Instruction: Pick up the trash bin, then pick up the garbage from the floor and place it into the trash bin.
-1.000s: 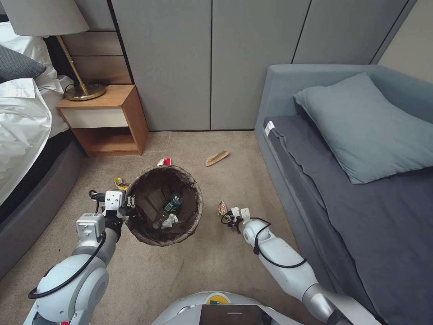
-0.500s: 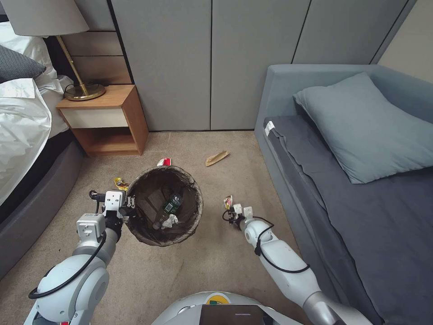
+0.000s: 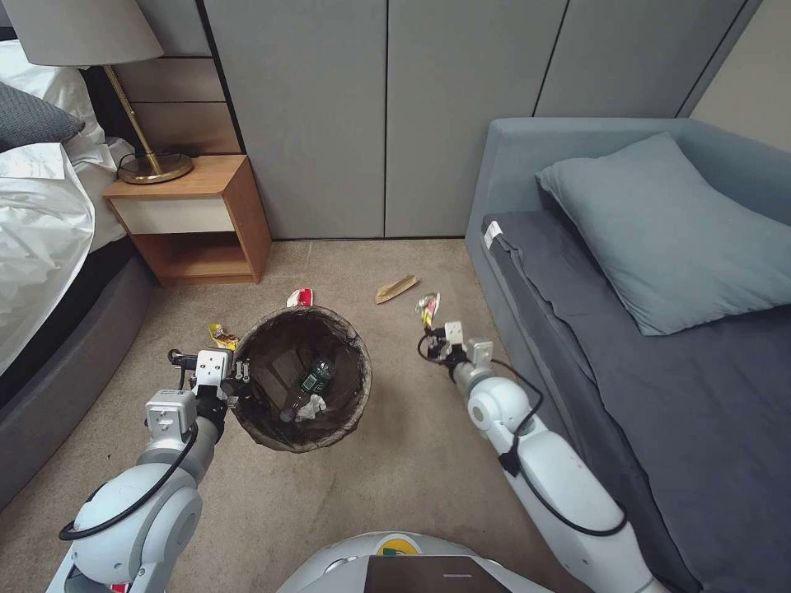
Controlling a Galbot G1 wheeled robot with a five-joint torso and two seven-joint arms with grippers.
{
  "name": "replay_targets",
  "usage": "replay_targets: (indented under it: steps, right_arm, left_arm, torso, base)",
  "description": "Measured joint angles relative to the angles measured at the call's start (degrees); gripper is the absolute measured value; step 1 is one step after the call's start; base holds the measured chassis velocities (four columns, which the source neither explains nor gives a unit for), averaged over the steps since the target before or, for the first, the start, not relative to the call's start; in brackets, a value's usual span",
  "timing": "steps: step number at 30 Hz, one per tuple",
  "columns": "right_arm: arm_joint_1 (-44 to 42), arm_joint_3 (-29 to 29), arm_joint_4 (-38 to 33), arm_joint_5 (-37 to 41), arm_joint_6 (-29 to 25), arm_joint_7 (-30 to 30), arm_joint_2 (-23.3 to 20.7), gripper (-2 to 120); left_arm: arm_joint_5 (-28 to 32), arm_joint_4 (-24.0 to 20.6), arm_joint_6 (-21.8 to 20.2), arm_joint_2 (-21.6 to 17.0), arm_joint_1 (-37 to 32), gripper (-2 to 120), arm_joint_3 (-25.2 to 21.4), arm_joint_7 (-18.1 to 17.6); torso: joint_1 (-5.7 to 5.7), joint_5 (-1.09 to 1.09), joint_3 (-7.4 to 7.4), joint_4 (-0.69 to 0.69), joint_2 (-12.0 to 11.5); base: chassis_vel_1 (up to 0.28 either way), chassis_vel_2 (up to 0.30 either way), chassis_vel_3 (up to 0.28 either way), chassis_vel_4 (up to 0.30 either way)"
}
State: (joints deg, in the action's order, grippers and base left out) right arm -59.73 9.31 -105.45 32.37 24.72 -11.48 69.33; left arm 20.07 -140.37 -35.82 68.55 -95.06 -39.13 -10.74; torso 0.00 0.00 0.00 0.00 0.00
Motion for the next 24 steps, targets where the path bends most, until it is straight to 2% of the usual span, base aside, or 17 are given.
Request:
replay_targets:
  steps: [2,6,9,12,14,17,18,21,24]
  right_arm:
    - [-0.61,0.69,-4.94,0.63,0.56,-0.31,-0.26,0]
    - [-0.72,0.67,-9.61,1.85,1.24,-0.21,-0.98,0]
    - [0.44,-0.49,-16.9,7.03,2.7,0.97,-2.84,0]
    - [1.52,-1.54,-20.29,11.02,4.1,1.19,-4.41,0]
    - [1.87,-1.89,-21.1,12.07,4.43,1.2,-4.93,0]
    - [3.9,-4.25,-24.24,16.23,5.89,2.33,-8.99,0]
    - [3.9,-4.25,-24.24,16.23,5.89,2.33,-8.99,0]
    - [4.28,-7.88,-25.49,16.61,6.0,4.9,-13.3,0]
    - [4.59,-9.67,-26.34,17.32,6.12,5.2,-14.42,0]
  left_arm:
    - [0.02,0.57,-0.07,-0.44,0.14,3,0.22,0.12]
    - [0.04,1.09,-0.14,-1.11,0.52,3,0.33,0.22]
    - [0.06,2.08,-0.16,-1.71,1.33,3,1.1,0.3]
    - [0.02,2.5,-0.14,-1.72,1.64,3,1.52,0.36]
    - [-0.01,2.59,-0.13,-1.71,1.71,3,1.6,0.38]
    - [-0.12,3.21,-0.1,-1.7,2.22,3,1.97,0.73]
    - [-0.12,3.21,-0.1,-1.7,2.22,3,1.97,0.73]
    - [-0.27,3.93,0.18,-1.71,2.96,3,2.79,0.97]
    - [-0.27,4.08,0.23,-1.83,3.24,3,3.11,1.08]
  torso:
    - [0.0,0.0,0.0,0.0,0.0]
    - [0.0,0.0,0.0,0.0,0.0]
    - [0.0,0.0,0.0,0.0,0.0]
    - [0.0,0.0,0.0,0.0,0.0]
    - [0.0,0.0,0.0,0.0,0.0]
    - [0.0,0.0,0.0,0.01,0.0]
    - [0.0,0.0,0.0,0.01,0.0]
    - [0.0,0.01,0.0,-0.01,0.0]
    - [0.0,0.0,0.0,-0.01,0.0]
  base:
    - [0.0,0.0,0.0,0.0]
    - [0.0,0.0,0.0,0.0]
    - [0.0,0.0,0.0,0.0]
    - [0.0,0.0,0.0,0.0]
    - [0.0,0.0,0.0,0.0]
    - [0.0,0.0,0.0,0.0]
    - [0.0,0.0,0.0,0.0]
    - [0.0,0.0,0.0,0.0]
    - [0.0,0.0,0.0,0.0]
